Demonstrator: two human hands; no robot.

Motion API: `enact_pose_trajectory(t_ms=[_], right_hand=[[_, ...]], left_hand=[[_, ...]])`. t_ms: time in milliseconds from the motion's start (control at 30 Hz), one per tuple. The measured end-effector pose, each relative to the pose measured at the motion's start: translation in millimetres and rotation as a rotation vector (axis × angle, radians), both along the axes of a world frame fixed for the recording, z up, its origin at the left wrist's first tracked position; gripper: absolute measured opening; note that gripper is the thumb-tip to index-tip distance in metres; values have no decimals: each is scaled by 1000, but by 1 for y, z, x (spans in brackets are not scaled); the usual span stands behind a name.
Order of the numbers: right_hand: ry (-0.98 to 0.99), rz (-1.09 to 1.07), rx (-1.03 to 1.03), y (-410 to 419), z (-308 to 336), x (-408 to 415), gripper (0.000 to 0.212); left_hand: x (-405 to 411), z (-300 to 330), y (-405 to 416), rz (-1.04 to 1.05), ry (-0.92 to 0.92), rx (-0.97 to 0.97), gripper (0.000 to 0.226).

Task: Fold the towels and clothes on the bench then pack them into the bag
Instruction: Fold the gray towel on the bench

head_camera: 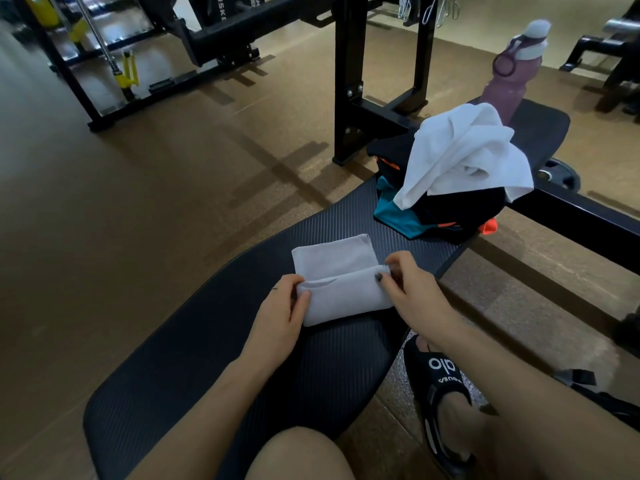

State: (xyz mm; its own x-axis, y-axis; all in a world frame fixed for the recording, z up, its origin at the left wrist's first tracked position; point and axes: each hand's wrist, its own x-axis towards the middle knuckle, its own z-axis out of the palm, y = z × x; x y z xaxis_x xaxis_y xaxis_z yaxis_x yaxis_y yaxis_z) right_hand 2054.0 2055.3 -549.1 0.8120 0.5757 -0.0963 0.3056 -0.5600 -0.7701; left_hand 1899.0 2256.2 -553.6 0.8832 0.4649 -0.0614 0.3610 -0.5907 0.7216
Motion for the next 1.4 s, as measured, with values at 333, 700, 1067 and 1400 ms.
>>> enact_pose_trajectory(t_ms=[333,700,1067,1400], right_hand=[[-338,59,-78,10,-11,3,10],[-645,389,-340,1,-4,-6,61],[69,161,-7,4,6,1,15],[47,43,-29,24,0,4,34]], left_hand=[[12,2,-7,-84,112,617,20],[9,3,-8,-363,126,809,51],[18,33,21,-231,206,350,14],[70,22,42,-178,457,276,32]])
